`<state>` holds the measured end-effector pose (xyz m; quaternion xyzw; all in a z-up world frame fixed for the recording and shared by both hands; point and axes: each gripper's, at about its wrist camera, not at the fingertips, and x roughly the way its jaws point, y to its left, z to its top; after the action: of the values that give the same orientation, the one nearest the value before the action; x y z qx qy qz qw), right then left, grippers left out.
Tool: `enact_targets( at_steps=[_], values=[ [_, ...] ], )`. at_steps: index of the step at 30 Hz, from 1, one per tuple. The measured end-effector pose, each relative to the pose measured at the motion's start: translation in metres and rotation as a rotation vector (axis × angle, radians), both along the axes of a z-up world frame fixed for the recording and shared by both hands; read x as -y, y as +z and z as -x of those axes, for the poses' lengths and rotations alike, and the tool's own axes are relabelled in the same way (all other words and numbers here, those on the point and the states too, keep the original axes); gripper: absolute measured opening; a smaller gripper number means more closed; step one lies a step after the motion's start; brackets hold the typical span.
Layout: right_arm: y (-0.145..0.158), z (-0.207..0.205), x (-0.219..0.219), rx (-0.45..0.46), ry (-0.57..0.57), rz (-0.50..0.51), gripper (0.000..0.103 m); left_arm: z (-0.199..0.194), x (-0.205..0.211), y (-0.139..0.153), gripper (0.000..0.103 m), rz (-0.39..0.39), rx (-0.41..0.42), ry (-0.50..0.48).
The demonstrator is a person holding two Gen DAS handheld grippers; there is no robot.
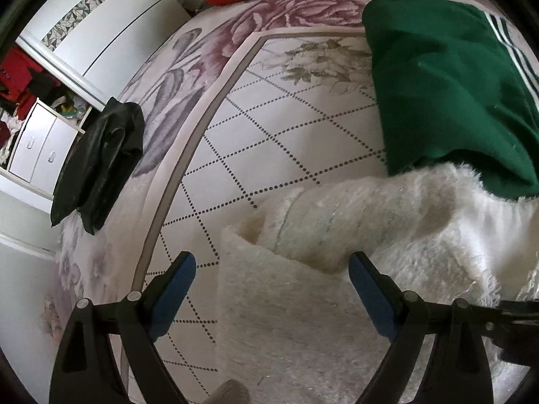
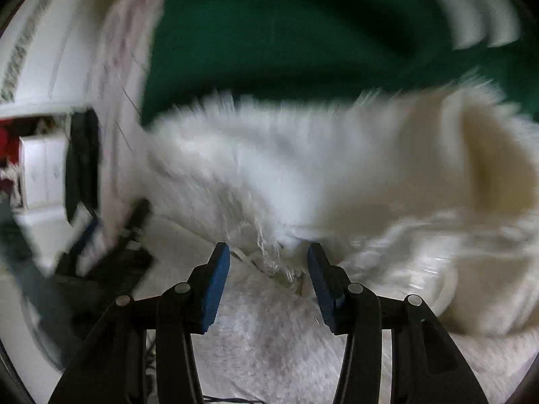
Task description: Fold large clothes
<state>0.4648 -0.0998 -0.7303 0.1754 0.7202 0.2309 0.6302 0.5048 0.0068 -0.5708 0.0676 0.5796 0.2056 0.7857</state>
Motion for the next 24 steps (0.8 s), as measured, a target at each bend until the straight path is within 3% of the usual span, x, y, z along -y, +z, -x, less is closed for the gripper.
enact_targets(
  at_steps=[2,5,10,12,16,19,20,22,24],
  values=[
    [0.001,0.002,-0.001,0.044,-0.015,0.022,0.016,0.002,-0.002,-0.003,0.093,0.005,-0.009,0.001],
    [0.015,0.01,-0.013,0.106,-0.074,0.054,0.01,0.003,-0.004,-0.002,0.093,0.005,0.0,-0.004],
    [0.065,0.023,-0.01,0.278,-0.129,0.105,0.009,0.003,-0.006,0.005,0.093,0.006,0.018,-0.01],
    [0.066,-0.001,-0.019,0.286,-0.147,0.126,0.006,0.002,-0.007,0.006,0.093,0.007,0.018,-0.009],
    [0.041,-0.021,-0.019,0.235,-0.135,0.174,0.006,0.001,-0.009,0.007,0.093,0.008,0.01,-0.011],
    [0.029,-0.024,-0.009,0.162,-0.121,0.119,0.009,0.007,-0.009,0.016,0.093,0.009,0.026,-0.021],
    [0.032,-0.022,0.001,0.117,-0.134,0.076,0.018,0.011,-0.008,0.023,0.093,0.016,0.037,-0.027],
    [0.047,-0.007,0.034,0.111,-0.181,0.042,0.025,0.023,-0.004,0.035,0.093,0.036,0.054,-0.045],
    [0.062,0.016,0.069,0.124,-0.236,0.056,0.047,0.037,0.005,0.044,0.093,0.072,0.054,-0.072]
  ],
)
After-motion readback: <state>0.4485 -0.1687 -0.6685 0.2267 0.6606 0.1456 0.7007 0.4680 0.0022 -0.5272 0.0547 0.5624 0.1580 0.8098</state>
